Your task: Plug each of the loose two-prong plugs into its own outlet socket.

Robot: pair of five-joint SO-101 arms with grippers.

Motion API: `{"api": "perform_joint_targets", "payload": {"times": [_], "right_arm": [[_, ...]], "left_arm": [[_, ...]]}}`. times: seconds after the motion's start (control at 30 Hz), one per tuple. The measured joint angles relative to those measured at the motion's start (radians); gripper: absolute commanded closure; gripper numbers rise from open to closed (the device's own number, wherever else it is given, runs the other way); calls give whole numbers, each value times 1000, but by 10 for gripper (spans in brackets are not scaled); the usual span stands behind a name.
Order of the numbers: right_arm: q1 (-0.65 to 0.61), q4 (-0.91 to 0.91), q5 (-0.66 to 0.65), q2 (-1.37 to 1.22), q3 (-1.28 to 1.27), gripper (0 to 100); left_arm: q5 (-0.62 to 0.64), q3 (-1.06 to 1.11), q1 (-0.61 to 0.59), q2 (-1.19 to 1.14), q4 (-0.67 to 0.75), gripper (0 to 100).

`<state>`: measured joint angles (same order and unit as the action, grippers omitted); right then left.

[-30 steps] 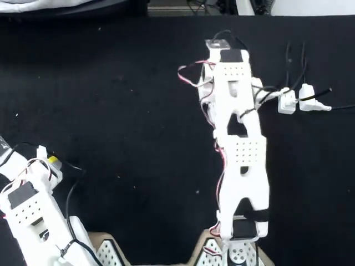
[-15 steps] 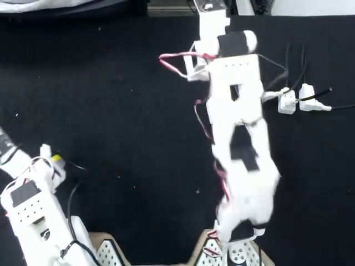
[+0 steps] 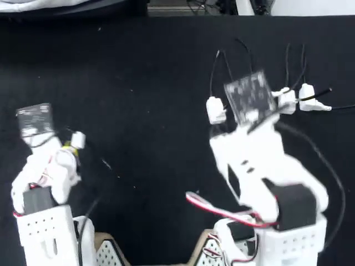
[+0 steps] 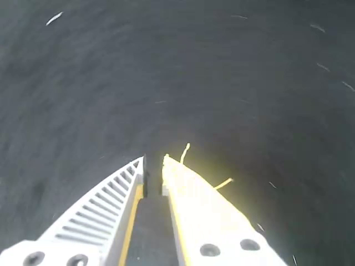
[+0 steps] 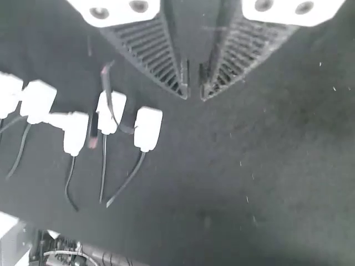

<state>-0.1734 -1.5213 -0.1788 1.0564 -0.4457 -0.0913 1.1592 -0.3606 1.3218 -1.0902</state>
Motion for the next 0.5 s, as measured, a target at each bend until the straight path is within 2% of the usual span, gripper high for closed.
{"api": "perform_joint_targets", "payload": {"times": [0.13,0.27,0.5], "right_arm": [[37,110,-5,94,-278,987],[49,132,5,209,-486,987],[49,212,126,496,-767,986]], "left_arm": [[-38,34,97,106,-49,934],[-38,124,152,206,-98,936],[-41,276,210,440,-118,938]]}}
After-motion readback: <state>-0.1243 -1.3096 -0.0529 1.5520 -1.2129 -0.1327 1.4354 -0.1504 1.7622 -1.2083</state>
